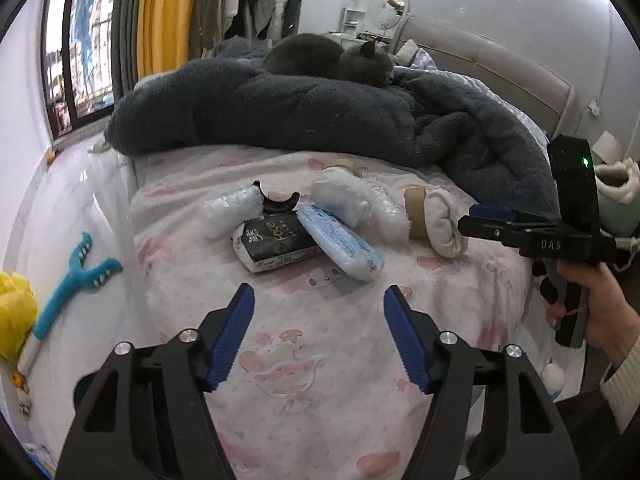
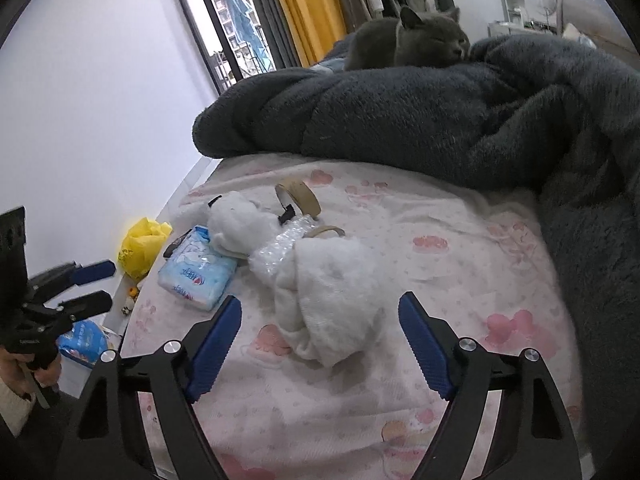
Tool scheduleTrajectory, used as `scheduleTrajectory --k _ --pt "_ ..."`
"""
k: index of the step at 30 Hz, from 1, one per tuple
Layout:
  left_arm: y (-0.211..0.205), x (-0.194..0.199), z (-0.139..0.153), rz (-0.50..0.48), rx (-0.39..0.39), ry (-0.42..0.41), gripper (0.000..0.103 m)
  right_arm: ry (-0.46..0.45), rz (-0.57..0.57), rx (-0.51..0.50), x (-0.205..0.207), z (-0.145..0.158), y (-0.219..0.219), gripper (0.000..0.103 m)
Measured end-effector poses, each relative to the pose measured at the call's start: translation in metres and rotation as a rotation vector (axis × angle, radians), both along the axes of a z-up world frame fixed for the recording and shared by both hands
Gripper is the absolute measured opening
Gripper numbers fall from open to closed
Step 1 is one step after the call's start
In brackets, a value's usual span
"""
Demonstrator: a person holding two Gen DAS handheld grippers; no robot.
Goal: Collect trash
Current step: 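Grasp the white crumpled tissue with the right tool while the left tool approaches the blue packet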
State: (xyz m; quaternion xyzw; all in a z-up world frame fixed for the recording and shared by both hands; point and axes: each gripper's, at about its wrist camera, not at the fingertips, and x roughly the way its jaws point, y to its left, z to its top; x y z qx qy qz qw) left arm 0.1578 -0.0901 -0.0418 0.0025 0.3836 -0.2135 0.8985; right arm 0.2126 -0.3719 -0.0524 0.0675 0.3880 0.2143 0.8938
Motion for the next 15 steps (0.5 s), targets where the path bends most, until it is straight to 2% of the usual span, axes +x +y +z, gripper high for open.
scheduleTrajectory --k 4,7,11,15 --pt "-0.01 0.008 -0.003 0.011 0.003 0.034 0.062 0.019 -0.027 -0.004 0.008 -0.008 -0.001 0.08" --pt "-0.018 0.013 -0.005 0.02 -0.005 0.057 0.063 0.04 -0.017 0.02 0.013 -0.014 0.002 0.07" --pt "-0.024 0.02 -0.01 0.047 -0.005 0.084 0.063 0.06 0.007 -0.008 0.018 -0.021 0.01 0.056" --pt "-0.029 0.024 -0.014 0.059 -0.002 0.091 0.063 0.047 0.002 0.005 0.014 -0.016 0.007 0.049"
